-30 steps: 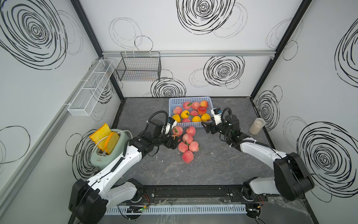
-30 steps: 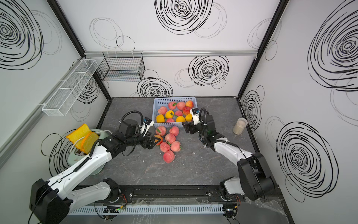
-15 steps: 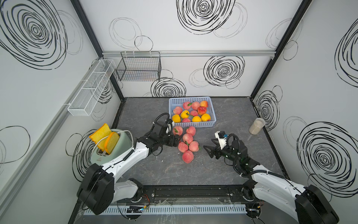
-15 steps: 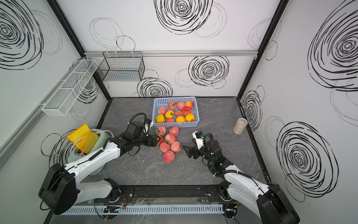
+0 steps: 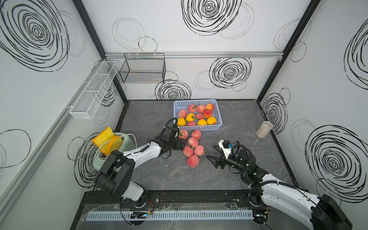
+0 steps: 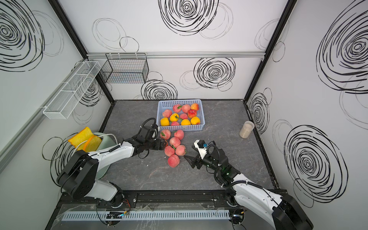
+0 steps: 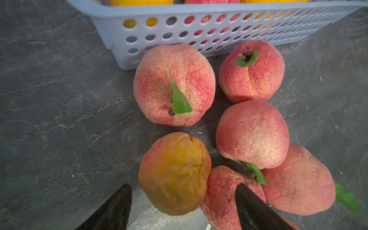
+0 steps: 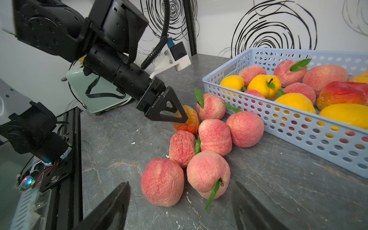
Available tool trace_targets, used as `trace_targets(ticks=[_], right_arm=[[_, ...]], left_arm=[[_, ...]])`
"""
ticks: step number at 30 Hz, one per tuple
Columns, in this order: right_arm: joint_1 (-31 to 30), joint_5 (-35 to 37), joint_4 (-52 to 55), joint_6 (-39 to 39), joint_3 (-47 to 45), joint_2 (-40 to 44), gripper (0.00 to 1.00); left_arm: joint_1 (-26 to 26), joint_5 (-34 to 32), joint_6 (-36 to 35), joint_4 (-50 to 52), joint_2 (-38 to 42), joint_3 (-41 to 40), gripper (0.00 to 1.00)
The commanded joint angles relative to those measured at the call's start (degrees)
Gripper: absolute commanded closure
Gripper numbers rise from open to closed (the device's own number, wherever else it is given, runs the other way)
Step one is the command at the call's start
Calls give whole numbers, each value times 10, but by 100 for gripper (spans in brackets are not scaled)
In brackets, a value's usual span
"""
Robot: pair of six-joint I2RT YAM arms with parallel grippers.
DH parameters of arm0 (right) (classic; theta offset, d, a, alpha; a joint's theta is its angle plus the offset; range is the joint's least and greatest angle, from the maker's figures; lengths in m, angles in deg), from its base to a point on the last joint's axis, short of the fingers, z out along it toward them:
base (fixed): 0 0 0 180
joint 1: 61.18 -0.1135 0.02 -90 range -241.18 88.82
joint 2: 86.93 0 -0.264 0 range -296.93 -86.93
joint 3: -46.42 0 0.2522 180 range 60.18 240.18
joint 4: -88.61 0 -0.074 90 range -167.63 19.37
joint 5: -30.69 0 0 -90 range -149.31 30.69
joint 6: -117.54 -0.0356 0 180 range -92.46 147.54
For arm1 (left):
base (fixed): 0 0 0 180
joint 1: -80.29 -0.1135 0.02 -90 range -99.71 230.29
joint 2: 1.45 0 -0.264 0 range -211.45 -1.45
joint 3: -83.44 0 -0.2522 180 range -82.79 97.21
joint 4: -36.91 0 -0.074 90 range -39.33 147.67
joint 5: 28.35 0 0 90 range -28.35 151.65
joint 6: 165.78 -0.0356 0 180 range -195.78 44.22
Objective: Put the peaches into the basket
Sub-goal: Pick up the peach from the center of the board.
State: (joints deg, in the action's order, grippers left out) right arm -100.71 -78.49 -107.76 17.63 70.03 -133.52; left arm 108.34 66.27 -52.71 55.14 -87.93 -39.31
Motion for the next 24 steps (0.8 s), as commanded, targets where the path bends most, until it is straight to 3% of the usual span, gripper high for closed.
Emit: trace_targets(ticks=[1, 10, 18, 24], right_arm=[[-2, -9, -25, 11, -6, -2, 19], [-5, -18, -34, 12, -4, -17, 20], [-10, -17, -39, 14, -1, -30, 22], [-35, -31, -52, 30, -3, -29, 23]], left_arm=[[-2, -13, 11, -36, -18, 4, 15], [-3, -18, 11, -50, -41, 9, 22], [-5, -21, 11, -57, -64, 21, 21], [-5, -20, 11, -61, -70, 24, 32]])
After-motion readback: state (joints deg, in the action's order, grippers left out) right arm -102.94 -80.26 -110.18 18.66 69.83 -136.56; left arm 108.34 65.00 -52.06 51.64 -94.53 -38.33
